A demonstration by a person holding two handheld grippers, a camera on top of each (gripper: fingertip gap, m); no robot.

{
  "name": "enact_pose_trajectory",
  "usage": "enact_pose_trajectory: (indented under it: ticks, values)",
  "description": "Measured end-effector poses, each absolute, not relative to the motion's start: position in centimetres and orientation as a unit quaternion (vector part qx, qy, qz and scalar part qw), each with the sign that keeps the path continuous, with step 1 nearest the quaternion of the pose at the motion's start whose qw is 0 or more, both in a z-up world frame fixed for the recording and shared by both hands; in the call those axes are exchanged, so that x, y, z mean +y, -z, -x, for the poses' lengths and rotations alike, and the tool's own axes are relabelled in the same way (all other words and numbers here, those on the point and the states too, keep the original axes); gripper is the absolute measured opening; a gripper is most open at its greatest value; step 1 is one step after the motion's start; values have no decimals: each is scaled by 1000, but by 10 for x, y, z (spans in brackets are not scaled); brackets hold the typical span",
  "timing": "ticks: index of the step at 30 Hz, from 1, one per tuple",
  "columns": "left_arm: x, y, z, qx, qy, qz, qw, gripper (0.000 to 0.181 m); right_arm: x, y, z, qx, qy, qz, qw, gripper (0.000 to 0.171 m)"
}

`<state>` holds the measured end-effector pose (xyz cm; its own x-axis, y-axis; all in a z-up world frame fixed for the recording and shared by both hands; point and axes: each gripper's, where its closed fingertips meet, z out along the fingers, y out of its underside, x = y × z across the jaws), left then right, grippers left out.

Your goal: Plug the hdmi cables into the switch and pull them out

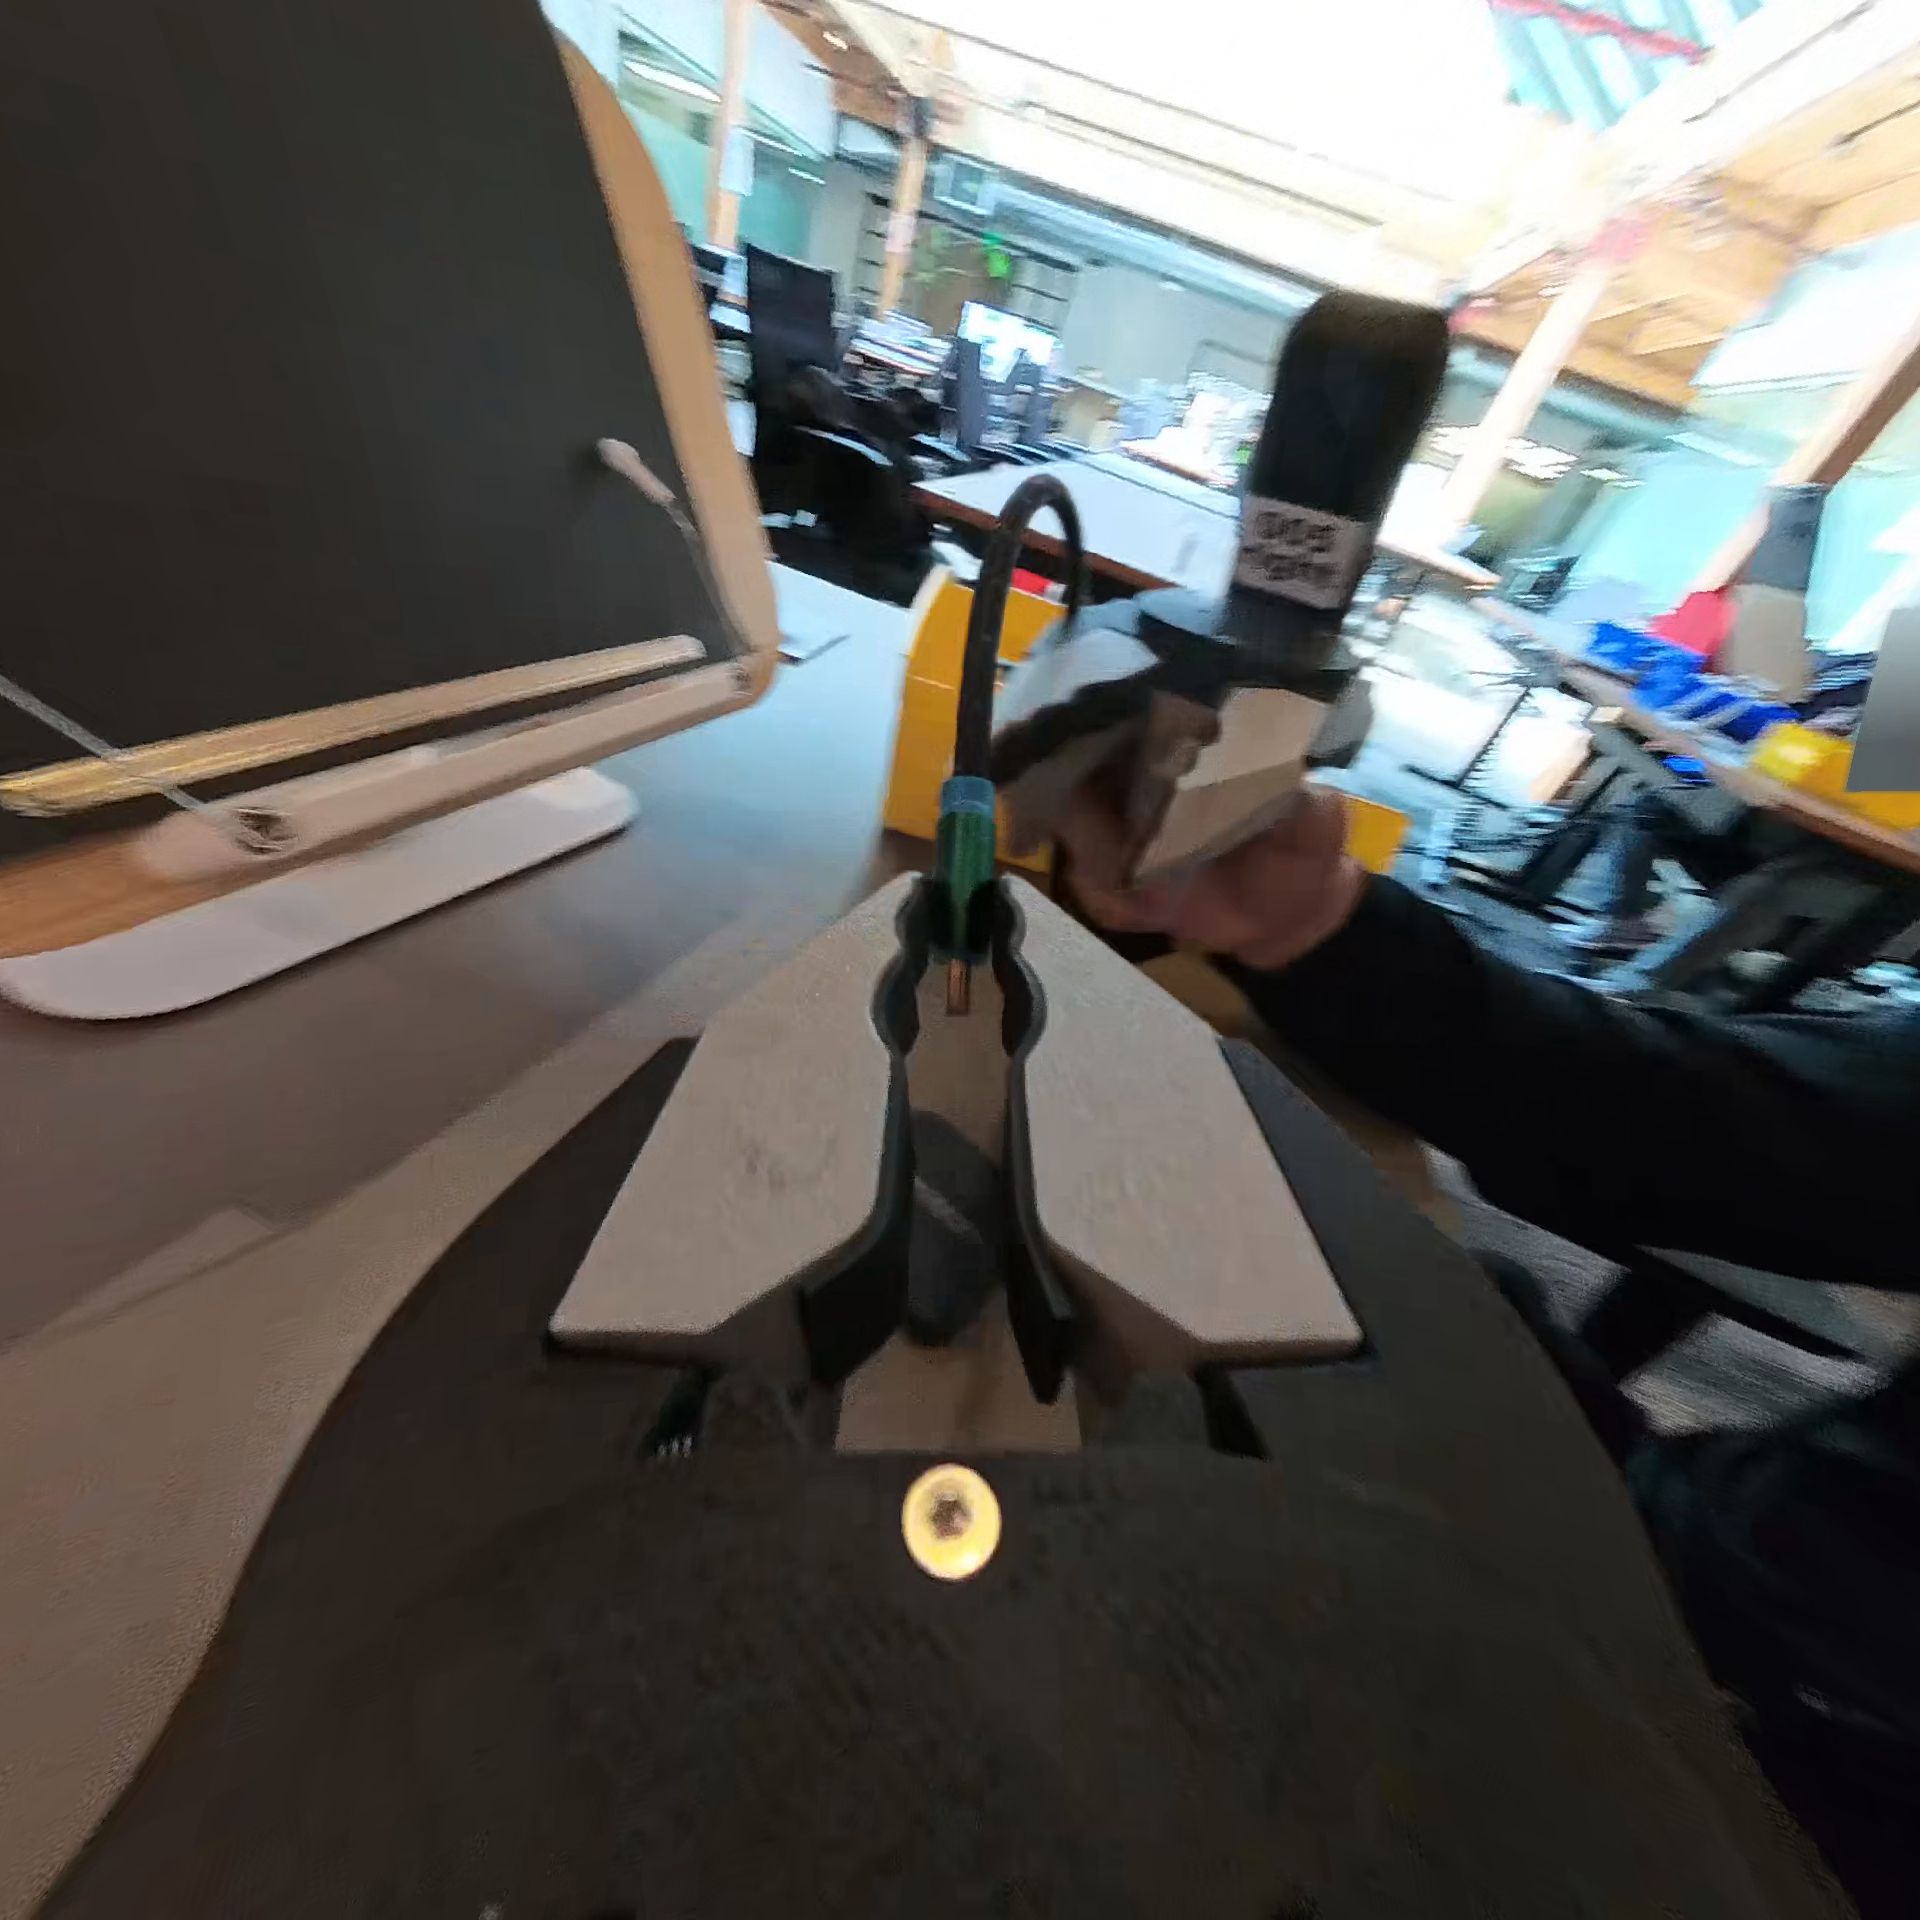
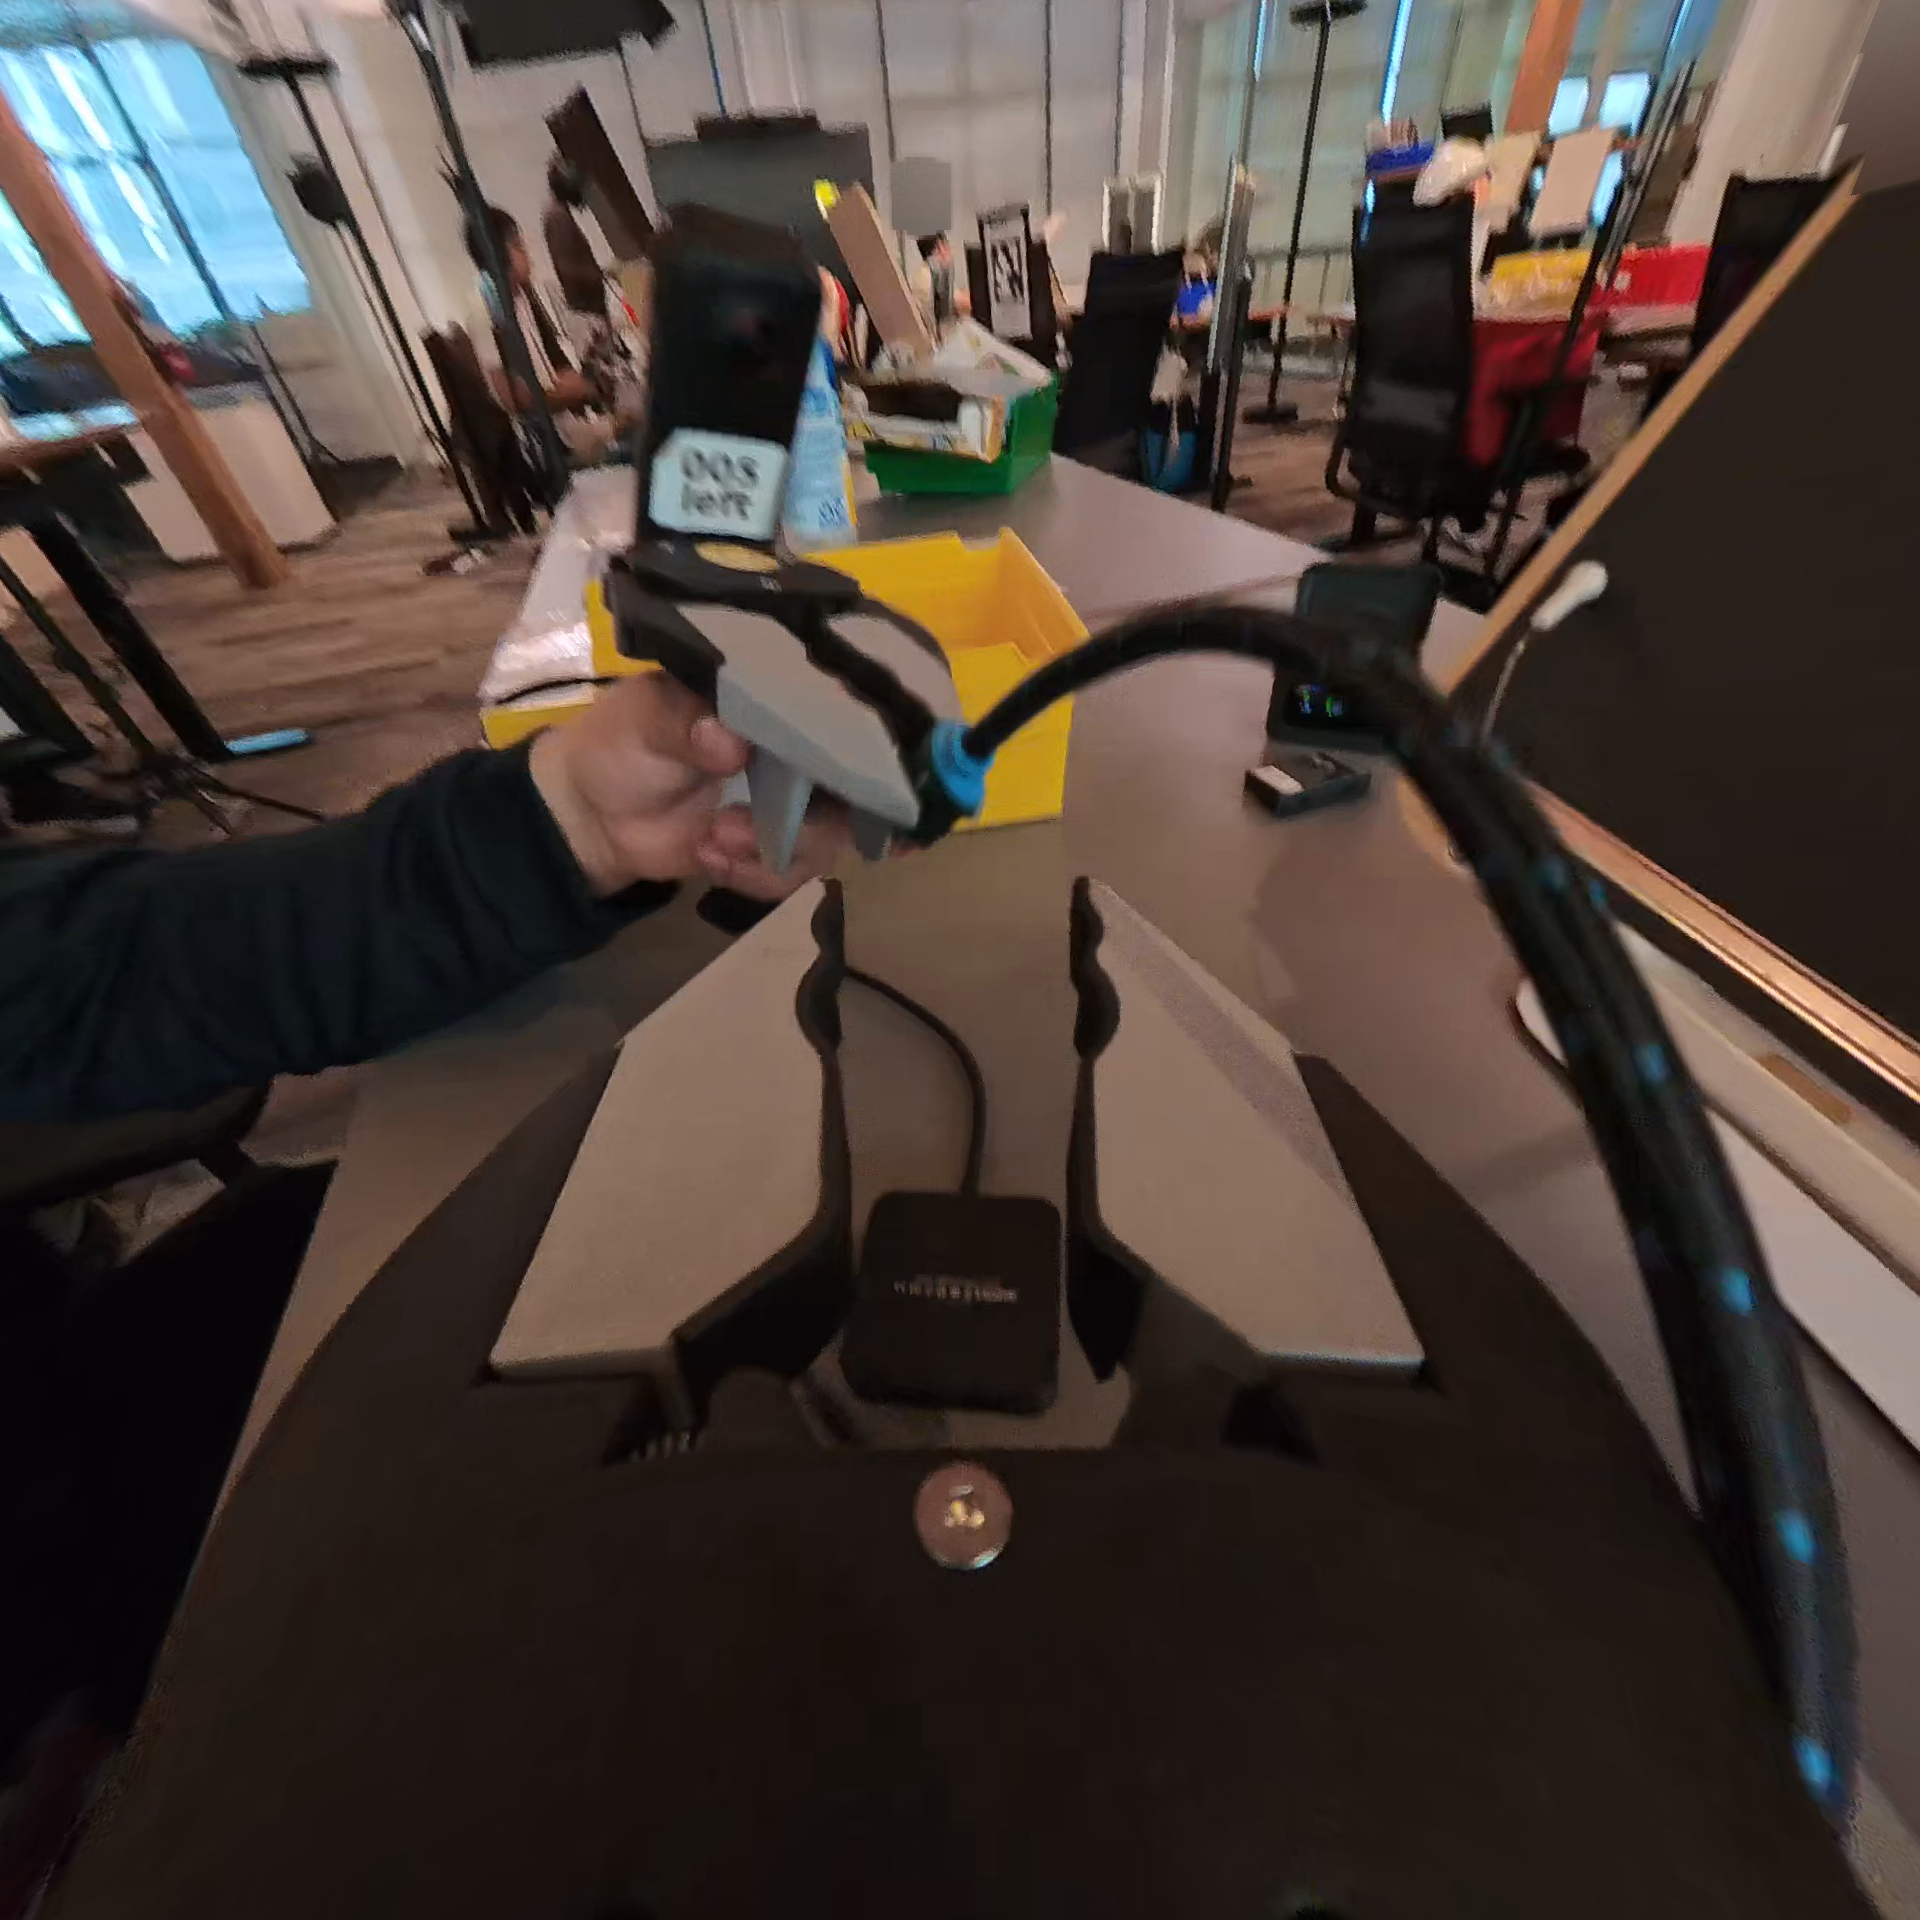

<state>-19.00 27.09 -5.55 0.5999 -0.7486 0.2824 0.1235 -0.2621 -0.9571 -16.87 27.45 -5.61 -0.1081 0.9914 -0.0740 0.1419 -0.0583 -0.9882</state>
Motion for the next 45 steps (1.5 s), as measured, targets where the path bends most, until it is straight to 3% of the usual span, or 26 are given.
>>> enact_pose_trajectory:
  ticks: [2, 6, 9, 13, 15, 20, 24, 31, 35, 40, 45]
  values:
    - [263, 58, 180, 231, 433, 692, 529, 9, 273, 48, 170, -527, -537, 502, 427, 46]
    - [252, 65, 162, 228, 516, 682, 465, 9, 265, 37, 171, -500, -589, 482, 414, 38]
    - [248, 67, 154, 244, 520, 680, 456, 10, 263, 47, 175, -516, -581, 489, 398, 15]
    - [254, 71, 156, 235, 499, 693, 464, 10, 265, 52, 175, -518, -573, 505, 385, 8]
    - [271, 76, 169, 224, 413, 720, 511, 12, 278, 58, 178, -490, -564, 541, 387, 5]
    - [282, 76, 184, 318, 116, 708, 620, 43, 312, 74, 176, -399, -569, 620, 364, 3]
    - [293, 98, 179, 397, -93, 670, 621, 48, 321, 78, 173, -336, -610, 642, 322, 1]
    - [311, 100, 170, 439, -349, 557, 613, 43, 322, 83, 177, -248, -670, 652, 252, 0]
    - [322, 94, 180, 448, -462, 487, 591, 19, 315, 87, 180, -196, -716, 647, 173, 0]
    - [323, 97, 175, 436, -358, 556, 610, 18, 317, 88, 178, -234, -681, 655, 228, 7]
    - [304, 90, 160, 333, 79, 695, 632, 18, 306, 72, 181, -371, -616, 602, 346, 12]
